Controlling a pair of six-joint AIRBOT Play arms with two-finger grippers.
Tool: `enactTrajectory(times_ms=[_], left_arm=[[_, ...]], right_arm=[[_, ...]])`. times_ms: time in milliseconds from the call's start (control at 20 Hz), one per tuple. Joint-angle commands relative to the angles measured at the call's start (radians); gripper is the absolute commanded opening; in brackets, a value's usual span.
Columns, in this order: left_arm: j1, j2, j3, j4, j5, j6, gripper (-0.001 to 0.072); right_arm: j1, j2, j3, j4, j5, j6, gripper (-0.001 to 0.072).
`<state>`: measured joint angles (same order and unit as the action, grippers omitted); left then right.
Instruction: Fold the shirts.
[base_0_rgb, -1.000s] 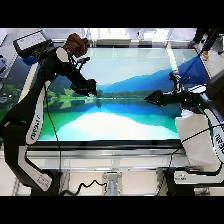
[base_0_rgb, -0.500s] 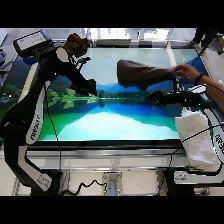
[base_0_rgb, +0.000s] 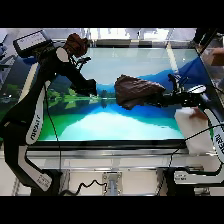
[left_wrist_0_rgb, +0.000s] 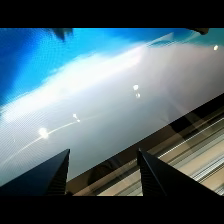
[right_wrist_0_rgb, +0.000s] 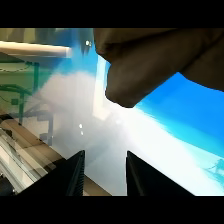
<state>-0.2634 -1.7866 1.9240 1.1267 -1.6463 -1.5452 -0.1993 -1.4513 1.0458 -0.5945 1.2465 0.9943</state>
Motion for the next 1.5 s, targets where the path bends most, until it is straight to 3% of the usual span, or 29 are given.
enactTrajectory(times_ms=[0, 1000, 1200, 1300, 1450], left_arm=[[0.000, 0.000, 0.000, 0.000, 0.000, 0.002, 0.0498], [0.000, 0.000, 0.000, 0.000, -0.004, 0.001, 0.0499], [0.000, 0.000, 0.000, 0.000, -0.004, 0.002, 0.0499], [0.000, 0.000, 0.000, 0.002, -0.005, 0.002, 0.0499], [0.000, 0.000, 0.000, 0.016, 0.000, 0.010, 0.0499]], right_arm=[[0.000, 0.001, 0.001, -0.004, 0.024, 0.000, 0.0308], [-0.001, 0.001, 0.001, -0.088, 0.003, 0.000, 0.0309], [-0.008, 0.001, 0.002, -0.076, -0.044, -0.020, 0.0344], [-0.038, 0.001, 0.011, -0.042, -0.078, -0.018, 0.0344], [-0.107, 0.001, 0.033, 0.132, -0.093, -0.019, 0.0344]])
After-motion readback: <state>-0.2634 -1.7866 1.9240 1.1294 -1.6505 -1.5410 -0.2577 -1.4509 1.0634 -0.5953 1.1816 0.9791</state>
